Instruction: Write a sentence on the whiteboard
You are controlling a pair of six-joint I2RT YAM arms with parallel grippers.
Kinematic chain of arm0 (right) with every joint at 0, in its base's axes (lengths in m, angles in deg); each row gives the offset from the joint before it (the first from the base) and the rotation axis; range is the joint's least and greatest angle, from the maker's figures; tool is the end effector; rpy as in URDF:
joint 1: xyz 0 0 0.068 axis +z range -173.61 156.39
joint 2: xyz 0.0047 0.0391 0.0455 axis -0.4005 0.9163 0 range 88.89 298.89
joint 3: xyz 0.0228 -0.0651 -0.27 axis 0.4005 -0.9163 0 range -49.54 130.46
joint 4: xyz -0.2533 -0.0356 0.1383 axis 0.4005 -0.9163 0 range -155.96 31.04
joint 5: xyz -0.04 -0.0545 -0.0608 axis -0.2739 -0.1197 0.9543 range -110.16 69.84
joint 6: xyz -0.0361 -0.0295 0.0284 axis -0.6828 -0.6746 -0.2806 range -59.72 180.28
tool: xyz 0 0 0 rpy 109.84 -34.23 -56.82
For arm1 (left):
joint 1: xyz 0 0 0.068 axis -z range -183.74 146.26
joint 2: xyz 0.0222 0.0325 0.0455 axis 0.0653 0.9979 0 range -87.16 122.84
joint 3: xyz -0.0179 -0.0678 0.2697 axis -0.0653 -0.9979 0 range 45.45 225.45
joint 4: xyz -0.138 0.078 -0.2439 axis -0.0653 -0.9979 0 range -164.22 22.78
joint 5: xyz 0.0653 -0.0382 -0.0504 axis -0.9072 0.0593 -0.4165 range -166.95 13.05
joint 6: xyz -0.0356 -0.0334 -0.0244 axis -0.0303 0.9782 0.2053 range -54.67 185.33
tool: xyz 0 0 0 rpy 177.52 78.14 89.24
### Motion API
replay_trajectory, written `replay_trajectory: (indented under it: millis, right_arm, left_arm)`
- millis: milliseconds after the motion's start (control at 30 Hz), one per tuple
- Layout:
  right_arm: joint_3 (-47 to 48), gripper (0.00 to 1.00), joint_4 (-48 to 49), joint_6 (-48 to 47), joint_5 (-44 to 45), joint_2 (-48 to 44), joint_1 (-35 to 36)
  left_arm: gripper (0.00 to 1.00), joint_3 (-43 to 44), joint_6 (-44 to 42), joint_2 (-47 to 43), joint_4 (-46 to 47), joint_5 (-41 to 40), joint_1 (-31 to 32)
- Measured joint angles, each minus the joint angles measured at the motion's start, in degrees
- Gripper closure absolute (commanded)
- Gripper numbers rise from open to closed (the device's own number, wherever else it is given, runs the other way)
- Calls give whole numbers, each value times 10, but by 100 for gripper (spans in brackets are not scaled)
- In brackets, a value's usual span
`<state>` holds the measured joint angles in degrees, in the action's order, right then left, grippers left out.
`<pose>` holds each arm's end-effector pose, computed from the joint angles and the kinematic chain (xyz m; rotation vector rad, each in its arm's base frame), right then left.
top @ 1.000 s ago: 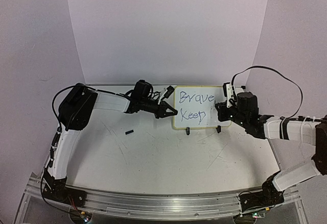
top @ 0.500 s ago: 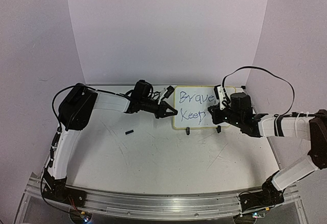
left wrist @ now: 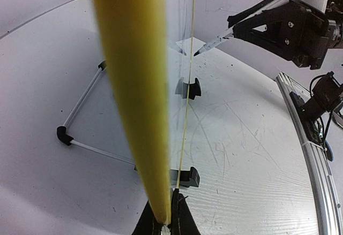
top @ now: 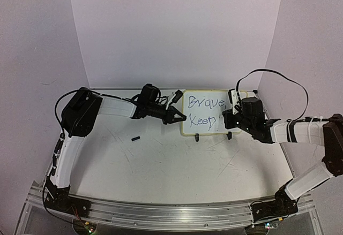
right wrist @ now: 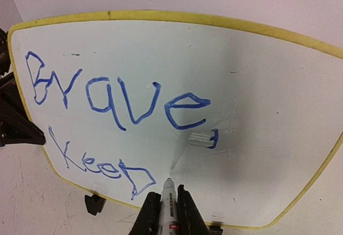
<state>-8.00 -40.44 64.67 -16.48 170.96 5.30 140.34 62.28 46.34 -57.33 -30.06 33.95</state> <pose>0.2934 0.1595 0.2058 -0.3761 1.9314 0.3195 0.4157 -0.3550 0.1364 1.2074 1.7385 -1.2103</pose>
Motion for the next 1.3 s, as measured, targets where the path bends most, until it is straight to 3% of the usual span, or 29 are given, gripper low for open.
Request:
replay_trajectory:
  millis: [600,1300]
  right_arm:
    - [0,100,-2,15,38,11,-6]
    - [7,100,-7,17,5,32,-6]
  left_arm:
    - [100,0,0,0,0,0,0]
    - [100,4,1,0,-8,-2,0]
